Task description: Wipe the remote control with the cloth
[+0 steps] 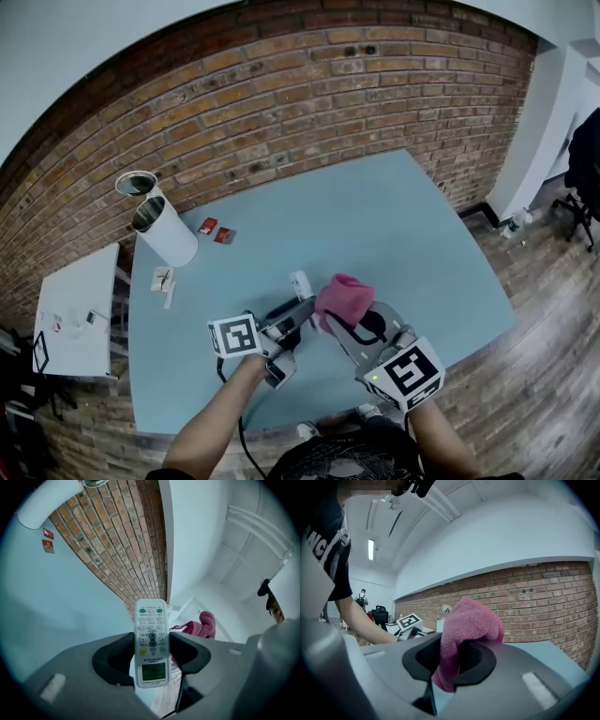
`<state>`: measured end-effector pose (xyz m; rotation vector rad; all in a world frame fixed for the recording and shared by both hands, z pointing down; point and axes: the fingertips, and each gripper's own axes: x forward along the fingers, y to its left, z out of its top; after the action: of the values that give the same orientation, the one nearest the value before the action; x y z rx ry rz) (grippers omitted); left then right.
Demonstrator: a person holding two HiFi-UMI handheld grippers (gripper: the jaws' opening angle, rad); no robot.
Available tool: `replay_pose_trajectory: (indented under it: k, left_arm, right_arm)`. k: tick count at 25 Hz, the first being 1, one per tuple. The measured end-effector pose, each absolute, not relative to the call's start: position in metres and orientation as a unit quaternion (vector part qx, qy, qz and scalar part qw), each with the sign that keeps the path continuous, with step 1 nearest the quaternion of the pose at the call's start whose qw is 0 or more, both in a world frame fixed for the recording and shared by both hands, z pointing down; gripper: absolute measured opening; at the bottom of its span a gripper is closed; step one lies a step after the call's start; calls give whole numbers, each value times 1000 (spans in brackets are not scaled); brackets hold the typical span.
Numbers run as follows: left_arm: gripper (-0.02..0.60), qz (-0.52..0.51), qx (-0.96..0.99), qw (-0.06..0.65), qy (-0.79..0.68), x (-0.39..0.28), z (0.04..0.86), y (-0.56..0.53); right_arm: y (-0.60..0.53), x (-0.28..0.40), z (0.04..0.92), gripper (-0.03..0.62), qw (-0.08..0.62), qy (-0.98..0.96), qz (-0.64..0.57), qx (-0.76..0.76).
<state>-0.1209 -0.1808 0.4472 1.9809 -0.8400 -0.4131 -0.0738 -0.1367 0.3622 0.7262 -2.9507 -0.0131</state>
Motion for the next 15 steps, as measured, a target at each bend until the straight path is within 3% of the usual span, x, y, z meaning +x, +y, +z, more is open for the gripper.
replay_pose_trajectory:
  k: [15]
  left_arm:
    - [238, -40, 867, 375, -326, -98, 456, -166]
  right_arm:
    - [-153, -63, 348, 63, 26, -966, 7, 256]
